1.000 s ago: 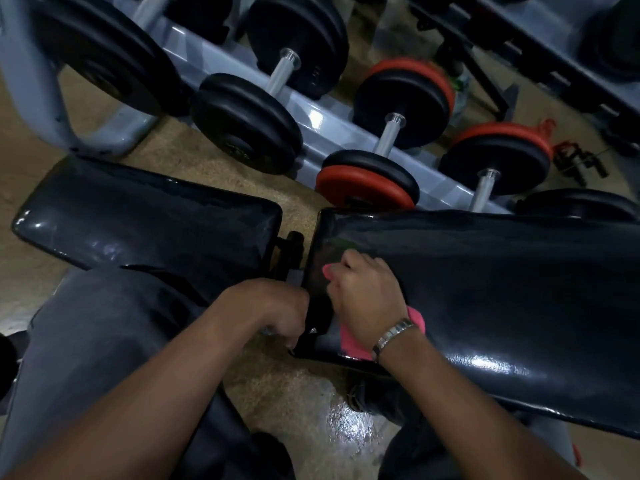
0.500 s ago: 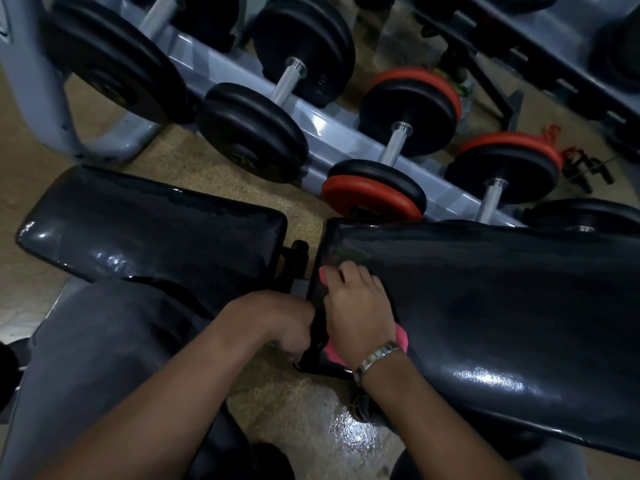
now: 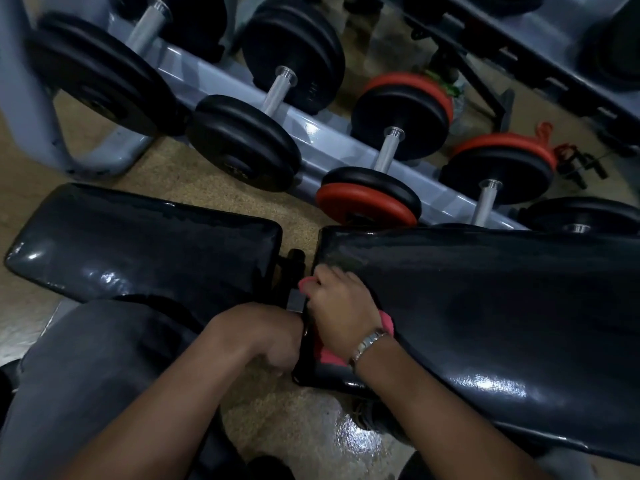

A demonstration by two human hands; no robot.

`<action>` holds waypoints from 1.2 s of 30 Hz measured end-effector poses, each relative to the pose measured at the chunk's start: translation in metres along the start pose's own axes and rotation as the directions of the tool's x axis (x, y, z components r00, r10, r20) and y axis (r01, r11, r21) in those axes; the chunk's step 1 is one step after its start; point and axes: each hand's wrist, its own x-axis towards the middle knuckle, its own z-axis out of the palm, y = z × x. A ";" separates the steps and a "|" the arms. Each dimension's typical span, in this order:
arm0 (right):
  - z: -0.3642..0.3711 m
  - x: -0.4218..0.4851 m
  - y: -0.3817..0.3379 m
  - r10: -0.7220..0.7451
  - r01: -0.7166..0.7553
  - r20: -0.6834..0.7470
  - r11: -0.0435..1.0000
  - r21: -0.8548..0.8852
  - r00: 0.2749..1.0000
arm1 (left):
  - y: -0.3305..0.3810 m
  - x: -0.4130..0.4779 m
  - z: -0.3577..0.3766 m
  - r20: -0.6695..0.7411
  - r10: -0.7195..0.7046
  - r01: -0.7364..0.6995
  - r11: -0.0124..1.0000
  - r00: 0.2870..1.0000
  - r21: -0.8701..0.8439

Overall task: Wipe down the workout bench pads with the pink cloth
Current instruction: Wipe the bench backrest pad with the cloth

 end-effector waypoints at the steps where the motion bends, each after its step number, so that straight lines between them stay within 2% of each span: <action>1: -0.003 -0.001 0.005 -0.032 0.032 0.009 0.999 0.011 0.999 | 0.000 -0.001 0.000 -0.011 0.000 0.000 1.000 1.000 -0.010; 3: -0.008 0.008 0.017 0.033 -0.032 -0.020 0.999 0.034 0.999 | 0.001 -0.002 -0.001 -0.027 -0.013 0.012 0.999 1.000 -0.030; 6: -0.012 0.024 0.025 0.232 -0.230 -0.058 0.972 0.046 0.971 | 0.003 -0.005 0.000 -0.038 -0.045 0.043 0.997 0.998 -0.059; 7: -0.011 0.023 0.022 0.234 -0.232 -0.057 0.972 0.042 0.971 | 0.003 -0.006 0.000 -0.039 -0.047 0.044 0.997 0.998 -0.068; 11: -0.013 0.006 0.024 0.033 -0.032 -0.030 0.999 0.032 0.999 | 0.006 -0.013 -0.002 -0.066 -0.074 0.064 0.988 0.995 -0.142; 16: -0.023 0.014 0.051 0.230 -0.229 -0.117 0.973 0.022 0.966 | 0.010 -0.016 -0.004 -0.092 -0.094 0.076 0.981 0.991 -0.180; 18: -0.019 0.004 0.046 0.169 -0.172 -0.103 0.985 -0.030 0.980 | 0.009 -0.013 -0.005 -0.108 -0.113 0.086 0.970 0.988 -0.228; 21: -0.025 -0.010 0.054 0.049 -0.051 -0.084 0.999 -0.018 0.995 | 0.010 -0.012 -0.008 -0.136 -0.155 0.114 0.956 0.978 -0.271; 26: -0.038 -0.008 0.076 0.252 -0.251 -0.144 0.968 0.026 0.957 | 0.013 -0.019 -0.012 -0.184 -0.197 0.130 0.938 0.963 -0.322; 30: -0.045 -0.023 0.080 0.096 -0.089 -0.081 0.992 0.087 0.992 | 0.014 -0.023 -0.012 -0.248 -0.195 0.092 0.923 0.949 -0.374; 32: -0.056 -0.022 0.097 0.131 -0.121 -0.102 0.987 0.103 0.986 | 0.014 -0.022 -0.013 -0.304 -0.206 0.084 0.926 0.930 -0.369; 35: -0.064 -0.021 0.113 0.265 -0.250 -0.144 0.962 0.110 0.954 | 0.015 -0.022 -0.014 -0.403 -0.212 0.043 0.920 0.890 -0.389; 36: -0.062 -0.023 0.111 0.253 -0.243 -0.141 0.966 0.086 0.957 | 0.016 -0.023 -0.014 -0.428 -0.210 0.022 0.915 0.879 -0.403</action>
